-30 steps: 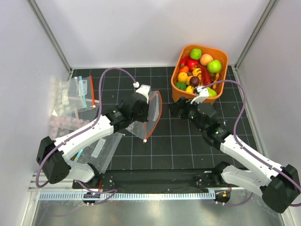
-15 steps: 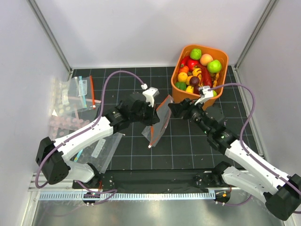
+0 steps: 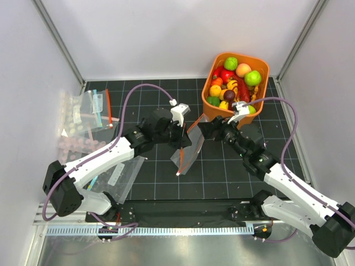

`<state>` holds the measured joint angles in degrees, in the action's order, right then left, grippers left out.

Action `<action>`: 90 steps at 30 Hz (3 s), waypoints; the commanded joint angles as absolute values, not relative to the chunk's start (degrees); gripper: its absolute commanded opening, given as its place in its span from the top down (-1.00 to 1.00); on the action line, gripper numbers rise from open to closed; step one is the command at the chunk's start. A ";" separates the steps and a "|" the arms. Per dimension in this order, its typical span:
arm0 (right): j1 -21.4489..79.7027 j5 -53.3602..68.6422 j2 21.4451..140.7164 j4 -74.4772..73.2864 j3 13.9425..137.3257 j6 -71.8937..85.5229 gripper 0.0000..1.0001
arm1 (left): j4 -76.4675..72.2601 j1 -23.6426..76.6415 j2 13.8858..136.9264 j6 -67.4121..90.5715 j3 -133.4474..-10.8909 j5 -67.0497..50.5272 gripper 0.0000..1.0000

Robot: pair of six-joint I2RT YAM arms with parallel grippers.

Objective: Place the food in the zip-top bag and seal the zipper
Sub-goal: Pick up the fake vegetable from the bin.

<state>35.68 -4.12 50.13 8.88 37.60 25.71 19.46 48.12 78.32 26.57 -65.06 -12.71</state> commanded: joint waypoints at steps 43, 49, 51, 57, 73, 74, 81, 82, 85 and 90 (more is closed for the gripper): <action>13.89 -29.16 89.19 -12.15 76.72 24.19 -0.89 | 42.37 45.44 96.50 25.23 -90.79 37.18 0.99; 13.89 -34.70 101.32 -7.99 89.16 15.92 -0.99 | 40.53 45.70 94.31 25.84 -87.55 35.43 1.00; 13.80 -39.18 108.00 -9.48 94.54 11.44 -0.99 | 38.77 45.79 92.73 26.19 -86.31 34.98 0.99; 12.40 -46.84 121.98 -6.42 108.62 -2.88 -0.99 | 37.09 45.79 93.34 26.80 -85.25 33.23 1.00; 4.83 -47.19 137.55 -10.74 126.13 -3.69 -0.99 | 35.95 46.23 92.90 28.48 -83.41 27.60 0.99; 4.66 -47.55 137.29 -9.94 125.34 -4.13 -0.99 | 35.60 46.23 92.64 28.65 -83.32 27.42 1.00; 3.34 -45.62 139.04 -6.07 126.38 -5.62 -0.99 | 35.51 46.76 92.55 28.21 -83.50 26.98 1.00; 3.25 -45.62 140.44 -6.33 127.00 -6.06 -0.99 | 35.59 46.84 92.29 28.21 -83.50 27.16 0.99; 3.16 -45.18 140.89 -7.73 128.15 -5.02 -0.71 | 35.60 46.76 91.94 28.21 -83.32 27.33 1.00; 3.51 -43.42 134.05 -5.19 120.78 -1.50 0.01 | 35.68 46.76 91.67 28.04 -83.32 27.69 1.00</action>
